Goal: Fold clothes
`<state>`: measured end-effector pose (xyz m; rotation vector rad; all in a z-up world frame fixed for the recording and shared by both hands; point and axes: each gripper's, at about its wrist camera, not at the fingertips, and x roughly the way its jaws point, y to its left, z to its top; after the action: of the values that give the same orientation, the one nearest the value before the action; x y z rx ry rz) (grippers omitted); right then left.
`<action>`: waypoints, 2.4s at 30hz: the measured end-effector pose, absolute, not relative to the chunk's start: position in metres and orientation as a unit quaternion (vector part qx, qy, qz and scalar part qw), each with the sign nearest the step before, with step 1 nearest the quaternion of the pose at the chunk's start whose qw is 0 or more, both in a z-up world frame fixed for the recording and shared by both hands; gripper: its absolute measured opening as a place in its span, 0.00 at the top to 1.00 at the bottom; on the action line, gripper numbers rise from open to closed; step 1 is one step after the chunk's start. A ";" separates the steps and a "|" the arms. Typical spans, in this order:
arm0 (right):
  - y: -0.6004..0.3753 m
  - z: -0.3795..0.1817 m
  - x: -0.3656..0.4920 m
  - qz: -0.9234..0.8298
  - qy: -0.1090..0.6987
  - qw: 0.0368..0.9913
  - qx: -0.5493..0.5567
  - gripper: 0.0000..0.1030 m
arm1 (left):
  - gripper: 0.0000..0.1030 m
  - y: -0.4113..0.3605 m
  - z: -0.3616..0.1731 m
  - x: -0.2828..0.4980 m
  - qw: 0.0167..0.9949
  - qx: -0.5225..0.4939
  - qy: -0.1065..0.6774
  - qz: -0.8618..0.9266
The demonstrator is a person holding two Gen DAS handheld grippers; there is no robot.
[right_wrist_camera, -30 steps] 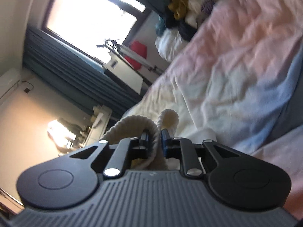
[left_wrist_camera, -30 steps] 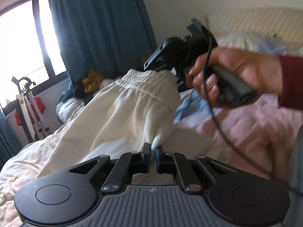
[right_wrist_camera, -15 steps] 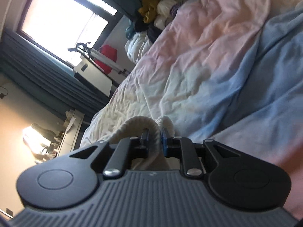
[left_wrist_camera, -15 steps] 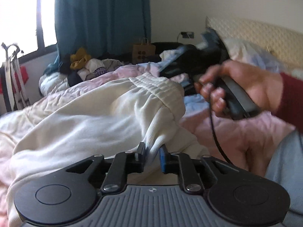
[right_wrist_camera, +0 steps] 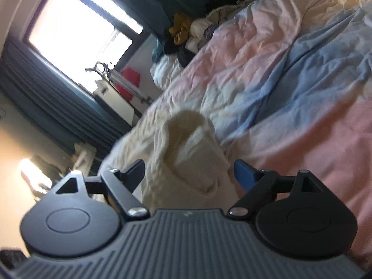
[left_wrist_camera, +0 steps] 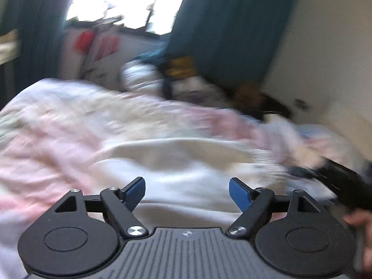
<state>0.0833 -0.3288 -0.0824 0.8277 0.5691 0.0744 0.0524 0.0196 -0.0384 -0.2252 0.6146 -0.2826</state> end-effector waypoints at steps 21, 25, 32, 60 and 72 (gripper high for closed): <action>-0.297 -0.137 0.124 0.048 0.375 0.830 0.409 0.00 | 0.10 0.040 -0.103 0.112 0.880 -0.197 0.422 -0.090; -0.293 -0.138 0.128 0.066 0.370 0.832 0.407 0.00 | 0.09 0.043 -0.109 0.115 0.871 -0.228 0.425 -0.090; -0.296 -0.138 0.131 0.059 0.366 0.837 0.403 0.17 | 0.13 0.041 -0.108 0.114 0.873 -0.230 0.421 -0.090; -0.439 0.015 0.021 0.041 0.147 0.895 0.419 0.60 | 0.58 -0.142 0.036 0.092 0.902 -0.194 0.304 -0.238; -0.608 -0.025 -0.037 -0.125 0.058 0.885 0.445 0.60 | 0.58 -0.405 -0.007 0.156 0.842 -0.160 0.333 -0.394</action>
<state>-0.0367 -0.6081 -0.0248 0.9264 0.1214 -0.2603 0.1562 -0.4048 -0.0071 -0.3385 0.7031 -0.8327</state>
